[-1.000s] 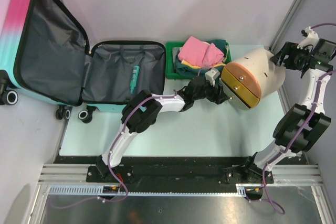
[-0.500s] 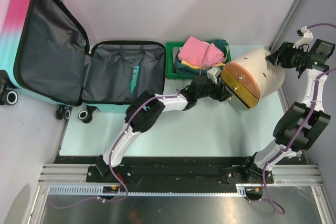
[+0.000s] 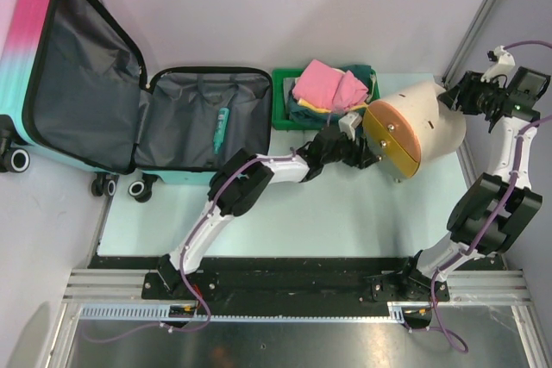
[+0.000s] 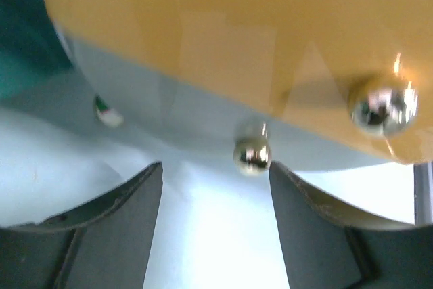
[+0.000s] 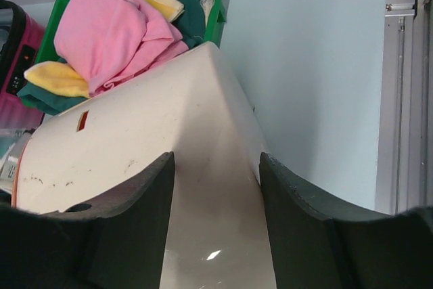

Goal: Open, take out, and arrange the luggage

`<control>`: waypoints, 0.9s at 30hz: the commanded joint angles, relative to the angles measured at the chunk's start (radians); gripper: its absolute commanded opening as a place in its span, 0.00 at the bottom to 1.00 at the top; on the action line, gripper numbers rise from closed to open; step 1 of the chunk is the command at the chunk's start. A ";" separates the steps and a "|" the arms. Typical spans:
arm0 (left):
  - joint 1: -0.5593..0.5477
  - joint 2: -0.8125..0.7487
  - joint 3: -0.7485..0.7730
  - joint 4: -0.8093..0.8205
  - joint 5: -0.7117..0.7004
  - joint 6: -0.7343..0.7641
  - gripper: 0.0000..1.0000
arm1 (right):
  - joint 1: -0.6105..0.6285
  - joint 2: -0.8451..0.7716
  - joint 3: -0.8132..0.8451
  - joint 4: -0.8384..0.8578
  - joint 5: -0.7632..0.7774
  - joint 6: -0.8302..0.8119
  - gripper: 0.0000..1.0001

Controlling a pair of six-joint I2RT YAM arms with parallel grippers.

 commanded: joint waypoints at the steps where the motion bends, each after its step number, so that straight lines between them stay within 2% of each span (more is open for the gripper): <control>1: 0.033 -0.230 -0.199 0.020 0.101 0.107 0.68 | 0.052 0.031 -0.068 -0.253 -0.006 -0.020 0.49; 3: 0.040 -0.325 -0.303 0.020 0.132 0.151 0.68 | 0.046 0.039 -0.068 -0.253 0.002 -0.021 0.49; 7: 0.042 -0.407 -0.350 0.017 0.155 0.210 0.68 | 0.051 0.048 -0.073 -0.257 -0.003 -0.015 0.48; 18: 0.030 -0.253 -0.100 -0.040 0.147 0.124 0.67 | 0.092 0.043 -0.084 -0.241 0.008 0.000 0.48; 27: 0.021 -0.169 -0.016 -0.052 0.123 0.084 0.63 | 0.109 0.048 -0.084 -0.250 0.008 -0.012 0.47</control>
